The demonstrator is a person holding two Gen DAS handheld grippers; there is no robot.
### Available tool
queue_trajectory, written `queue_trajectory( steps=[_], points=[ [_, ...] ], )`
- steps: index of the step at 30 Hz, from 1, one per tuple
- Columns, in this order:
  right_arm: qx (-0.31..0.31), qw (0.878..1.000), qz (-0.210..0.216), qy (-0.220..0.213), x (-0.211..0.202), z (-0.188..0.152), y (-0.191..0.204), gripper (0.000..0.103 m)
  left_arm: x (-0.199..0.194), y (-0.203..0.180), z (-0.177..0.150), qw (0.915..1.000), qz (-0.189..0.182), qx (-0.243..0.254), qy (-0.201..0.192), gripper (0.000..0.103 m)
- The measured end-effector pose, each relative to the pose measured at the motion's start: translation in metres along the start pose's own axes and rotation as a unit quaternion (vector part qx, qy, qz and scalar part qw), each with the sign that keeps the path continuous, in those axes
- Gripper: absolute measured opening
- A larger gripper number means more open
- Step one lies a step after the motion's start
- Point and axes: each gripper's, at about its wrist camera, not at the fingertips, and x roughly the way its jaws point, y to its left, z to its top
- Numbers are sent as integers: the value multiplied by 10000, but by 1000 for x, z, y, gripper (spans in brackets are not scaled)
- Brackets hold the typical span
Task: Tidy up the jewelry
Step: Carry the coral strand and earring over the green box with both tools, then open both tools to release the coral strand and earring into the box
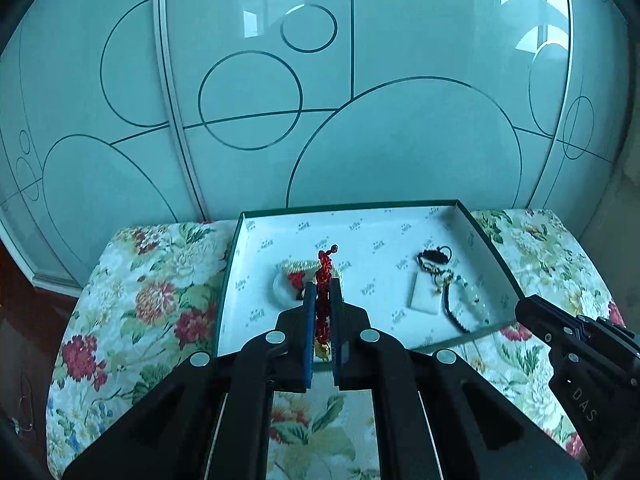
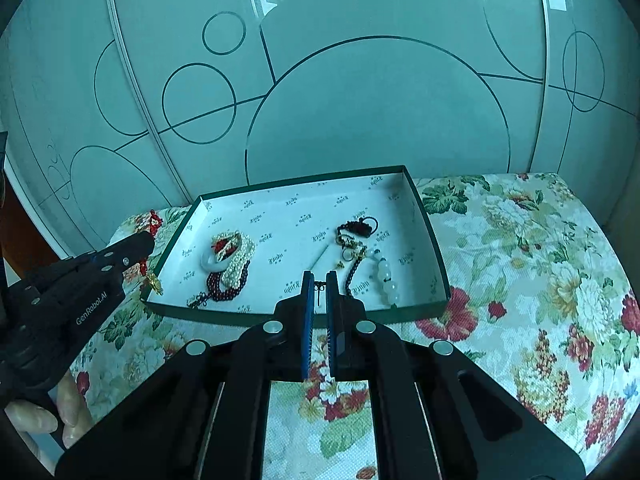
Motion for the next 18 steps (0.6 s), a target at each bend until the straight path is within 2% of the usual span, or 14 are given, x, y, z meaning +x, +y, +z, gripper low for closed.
queue_trajectory(
  steps=[12,18],
  points=[
    [-44,9999,-72,84,52,34,-6,6,58,-13,29,9998,-20,-161,116,6],
    [-56,9989,-197,423,92,28,-14,6,100,-22,17,9989,13,-124,450,6]
  ],
)
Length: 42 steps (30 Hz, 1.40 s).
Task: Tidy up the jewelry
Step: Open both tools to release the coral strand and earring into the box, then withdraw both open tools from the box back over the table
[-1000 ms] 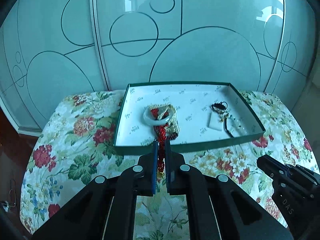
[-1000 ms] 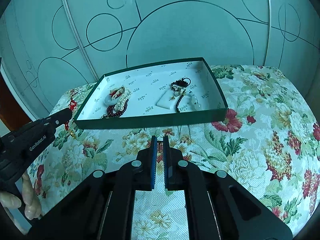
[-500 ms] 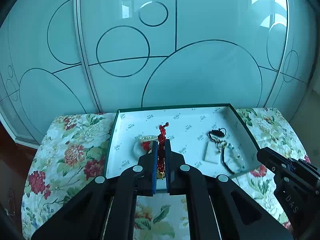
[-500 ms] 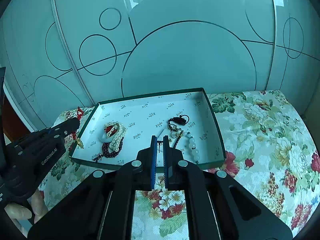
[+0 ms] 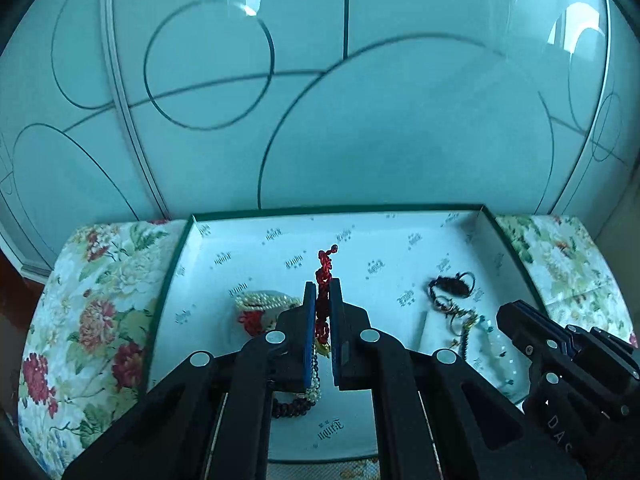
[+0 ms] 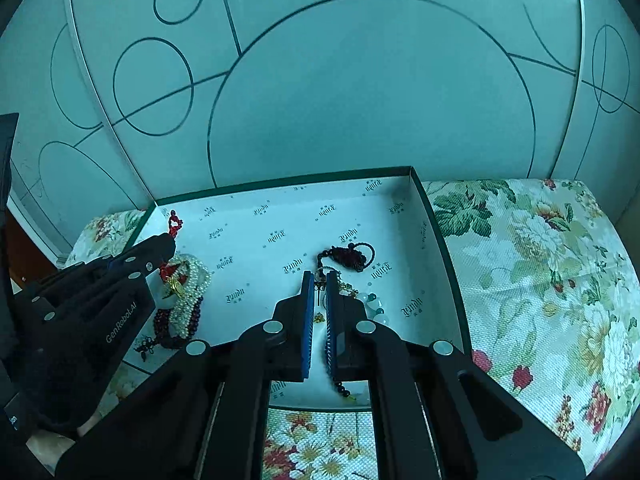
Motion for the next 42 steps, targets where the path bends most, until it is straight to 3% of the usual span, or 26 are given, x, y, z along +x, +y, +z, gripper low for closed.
queue_trajectory(
  steps=[6,13,17,21,24,26,32,42],
  points=[
    [32,9995,-80,316,32,-11,-6,6,34,1,-12,9994,106,-25,319,6],
    [56,9991,-106,409,48,-14,-7,8,45,-4,-14,9993,140,55,354,7],
    [68,9992,-110,384,48,-14,-7,22,48,-5,-15,9992,155,64,365,8],
    [108,9993,-113,336,43,-13,-8,23,47,-6,-15,9991,145,59,404,11],
    [132,9994,-122,304,39,-13,-10,23,43,-8,-15,9991,66,53,407,25],
    [147,9994,-134,291,37,-13,-11,23,39,-11,-16,9992,56,79,376,39],
    [199,9993,-170,257,27,-14,-17,23,32,-12,-14,9996,48,89,248,61],
    [344,9991,-196,134,7,-17,-21,33,5,-7,-15,9997,168,39,173,74]
  ],
)
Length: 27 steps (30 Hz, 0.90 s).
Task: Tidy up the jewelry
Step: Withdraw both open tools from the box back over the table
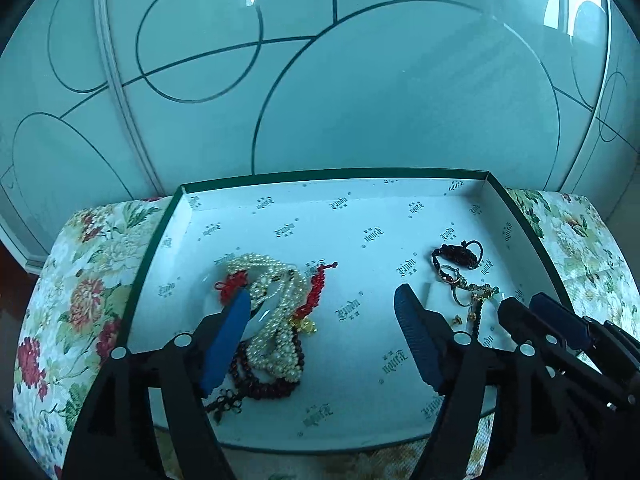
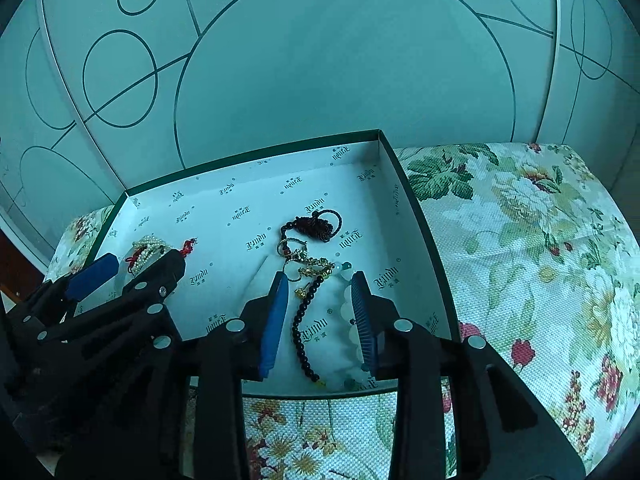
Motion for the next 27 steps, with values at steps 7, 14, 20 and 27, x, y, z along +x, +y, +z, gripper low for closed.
queue_trajectory(
  steps=[7,14,20,27],
  points=[
    [40,9999,40,-154,-32,-6,5,41,-34,10,-15,9991,396,45,-140,78],
    [12,9996,124,-269,-70,-13,15,42,-73,23,-23,9991,350,-119,-218,78],
    [-20,9991,170,-389,-102,-19,22,44,-105,29,-28,9990,254,-231,-282,78],
    [-121,9984,156,-538,-131,-26,29,46,-138,29,-35,9983,224,-292,-447,81]
  ],
)
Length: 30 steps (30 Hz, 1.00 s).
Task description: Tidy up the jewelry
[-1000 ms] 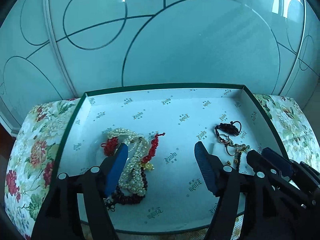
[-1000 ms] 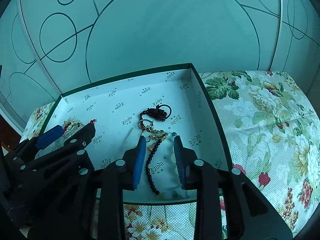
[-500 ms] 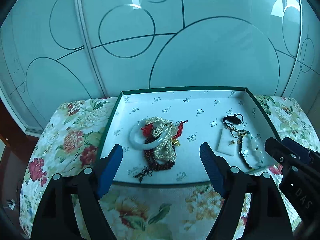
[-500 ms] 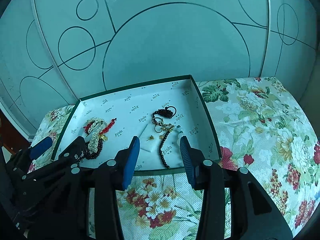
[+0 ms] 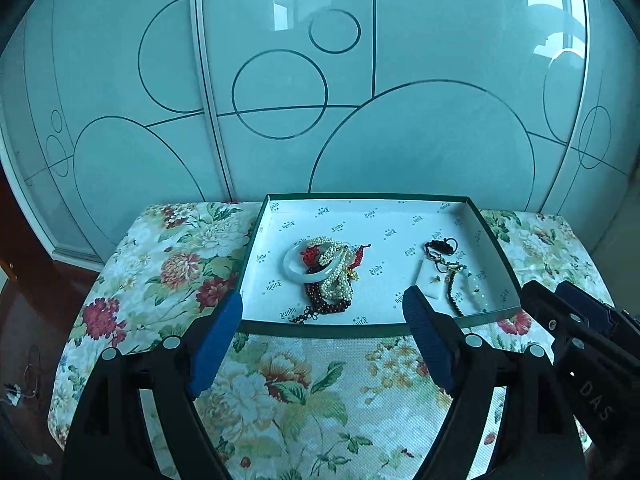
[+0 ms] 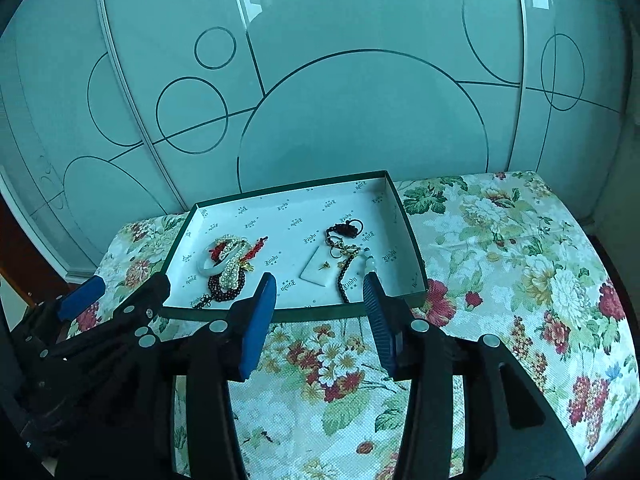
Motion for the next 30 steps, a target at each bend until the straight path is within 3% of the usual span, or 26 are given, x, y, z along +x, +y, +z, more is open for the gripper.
queue_trajectory(
  steps=[10,18,30],
  points=[
    [-110,9998,-34,-137,-24,-5,8,52,-21,5,-6,9999,-12,-70,-71,81],
    [-119,9997,-61,-185,-32,-8,7,64,-30,10,-6,9998,40,-127,-125,81],
    [-150,9995,-60,-253,-44,-12,9,66,-42,11,-5,9997,44,-147,-174,82]
  ],
)
